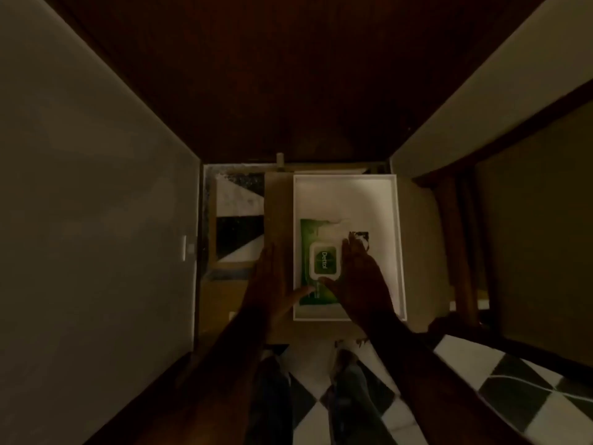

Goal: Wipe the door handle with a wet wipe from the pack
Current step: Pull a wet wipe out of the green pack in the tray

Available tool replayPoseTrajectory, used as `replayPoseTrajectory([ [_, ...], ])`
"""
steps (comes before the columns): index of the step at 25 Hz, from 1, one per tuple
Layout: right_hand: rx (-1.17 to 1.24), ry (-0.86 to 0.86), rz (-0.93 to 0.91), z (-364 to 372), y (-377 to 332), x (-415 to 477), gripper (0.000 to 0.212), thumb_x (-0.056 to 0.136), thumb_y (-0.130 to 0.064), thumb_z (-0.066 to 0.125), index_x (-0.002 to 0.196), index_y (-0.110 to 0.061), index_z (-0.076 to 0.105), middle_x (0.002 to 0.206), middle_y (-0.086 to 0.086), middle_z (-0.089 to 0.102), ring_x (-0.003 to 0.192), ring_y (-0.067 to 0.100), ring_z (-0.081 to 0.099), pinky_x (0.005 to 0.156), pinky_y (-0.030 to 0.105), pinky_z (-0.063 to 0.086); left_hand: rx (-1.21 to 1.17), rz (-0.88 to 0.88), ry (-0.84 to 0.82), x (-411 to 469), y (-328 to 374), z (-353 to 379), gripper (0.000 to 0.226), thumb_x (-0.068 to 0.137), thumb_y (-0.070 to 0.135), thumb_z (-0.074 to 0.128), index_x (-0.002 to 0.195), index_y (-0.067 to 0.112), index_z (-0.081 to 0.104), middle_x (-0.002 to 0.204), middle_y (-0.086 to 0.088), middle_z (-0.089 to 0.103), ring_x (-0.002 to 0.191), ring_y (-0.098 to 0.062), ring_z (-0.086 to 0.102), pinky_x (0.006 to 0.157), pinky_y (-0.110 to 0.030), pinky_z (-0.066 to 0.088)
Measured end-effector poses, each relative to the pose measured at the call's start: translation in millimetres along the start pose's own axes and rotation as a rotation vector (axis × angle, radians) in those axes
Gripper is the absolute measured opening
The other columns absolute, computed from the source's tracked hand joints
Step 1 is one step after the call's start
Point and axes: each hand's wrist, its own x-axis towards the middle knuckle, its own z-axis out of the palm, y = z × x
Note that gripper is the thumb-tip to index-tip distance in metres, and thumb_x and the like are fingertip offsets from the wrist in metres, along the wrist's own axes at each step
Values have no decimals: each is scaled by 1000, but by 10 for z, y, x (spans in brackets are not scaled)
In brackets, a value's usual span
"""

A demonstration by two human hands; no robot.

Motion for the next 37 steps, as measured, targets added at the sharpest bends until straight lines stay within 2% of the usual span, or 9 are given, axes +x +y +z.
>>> replayPoseTrajectory([
  [4,45,-28,29,164,-190,139,94,108,-58,58,175,-5,18,180,18,17,166,34,21,132,44,30,-7,-4,-38,115,-4,341,129,79,70,70,163,6,-4,174,-18,5,160,-33,10,127,-51,19],
  [8,-4,49,38,157,-368,268,78,107,-49,63,161,3,42,164,23,40,145,37,47,114,40,52,-17,-33,19,136,17,558,123,83,63,70,162,1,-1,172,-22,11,158,-38,19,123,-55,27],
  [16,-140,22,98,130,-516,448,59,111,-48,50,145,0,51,142,20,51,126,36,55,99,38,57,-24,-61,117,135,32,649,104,89,60,55,161,-2,13,167,-24,28,152,-42,32,118,-61,35],
  [20,-58,88,-66,-17,-487,385,38,106,-31,67,114,6,72,111,22,67,101,37,67,82,41,61,10,-77,56,154,30,639,121,82,62,71,162,2,3,171,-20,17,157,-37,22,122,-57,29],
  [24,598,150,64,-126,-173,248,24,109,-17,64,118,3,74,106,15,74,90,24,68,78,33,57,-32,-73,-20,178,71,465,132,74,64,79,163,5,1,170,-19,20,156,-36,24,122,-55,31],
  [26,819,157,181,-178,-20,172,26,112,-11,57,95,-6,75,88,9,72,76,20,65,71,34,54,-75,-59,10,170,120,349,117,77,64,77,161,10,16,164,-16,34,149,-33,37,117,-52,40],
  [29,907,141,342,-223,71,173,52,113,-9,51,62,-16,46,64,0,48,61,13,43,63,28,37,-72,-10,194,192,213,201,80,91,56,65,154,14,37,157,-14,44,143,-31,44,114,-45,42],
  [33,904,147,402,-199,112,192,53,113,-8,50,62,-14,40,64,-2,42,60,9,36,51,15,32,238,201,157,413,369,100,45,104,38,52,143,17,58,155,-9,52,146,-29,42,121,-45,34],
  [37,939,137,432,-96,188,186,52,116,-14,49,64,-14,43,67,1,45,62,10,39,58,25,33,495,286,138,581,463,186,36,102,37,55,129,20,70,136,-6,68,130,-28,56,111,-46,43],
])
